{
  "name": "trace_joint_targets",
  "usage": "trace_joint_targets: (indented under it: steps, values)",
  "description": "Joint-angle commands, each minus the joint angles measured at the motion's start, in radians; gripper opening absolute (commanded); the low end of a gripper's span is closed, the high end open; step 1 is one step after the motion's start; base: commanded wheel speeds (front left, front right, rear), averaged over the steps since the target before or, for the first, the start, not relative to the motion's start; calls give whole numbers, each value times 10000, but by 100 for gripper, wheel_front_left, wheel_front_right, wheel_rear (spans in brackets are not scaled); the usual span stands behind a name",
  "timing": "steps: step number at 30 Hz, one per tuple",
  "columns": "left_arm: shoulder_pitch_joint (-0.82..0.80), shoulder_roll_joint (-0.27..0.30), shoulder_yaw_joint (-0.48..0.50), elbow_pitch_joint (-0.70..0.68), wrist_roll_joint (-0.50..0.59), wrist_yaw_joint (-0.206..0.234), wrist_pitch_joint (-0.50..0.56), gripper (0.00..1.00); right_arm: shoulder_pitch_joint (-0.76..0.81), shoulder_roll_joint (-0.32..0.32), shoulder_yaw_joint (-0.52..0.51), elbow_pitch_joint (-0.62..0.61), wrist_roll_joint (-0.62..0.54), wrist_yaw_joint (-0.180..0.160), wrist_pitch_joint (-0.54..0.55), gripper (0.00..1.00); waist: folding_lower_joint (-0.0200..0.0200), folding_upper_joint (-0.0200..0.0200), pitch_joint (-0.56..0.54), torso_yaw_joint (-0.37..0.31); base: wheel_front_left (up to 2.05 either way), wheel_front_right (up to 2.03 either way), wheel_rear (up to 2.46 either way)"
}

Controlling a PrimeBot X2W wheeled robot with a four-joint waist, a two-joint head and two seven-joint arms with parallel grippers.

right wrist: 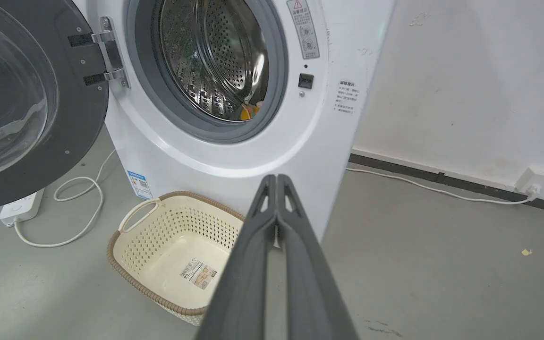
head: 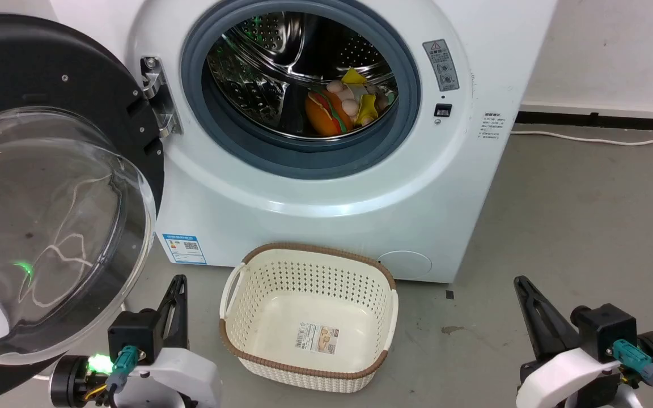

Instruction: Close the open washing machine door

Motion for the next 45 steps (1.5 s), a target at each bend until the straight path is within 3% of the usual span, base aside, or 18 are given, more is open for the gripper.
trace_joint_targets:
  steps: [1,8,9,29,45]
  values:
    - [142,1,5,-45,28,28,3,0,72,-1,-1,-51,-62,8,3,0,-1,0,0,0,0,0,0]
    - [142,1,5,-45,28,28,3,0,72,-1,-1,-51,-62,8,3,0,-1,0,0,0,0,0,0]
    - [1,0,3,0,0,-2,-3,100,1,0,-1,0,3,0,-3,100,0,0,0,0,0,0,0]
    - [-1,1,-95,65,-21,-47,-331,100,68,0,-179,16,282,1,-331,100,-1,0,-9,143,0,0,0]
    - [49,28,-117,116,-47,-132,-666,100,160,0,-66,225,391,2,-666,100,-1,0,-59,997,0,0,0]
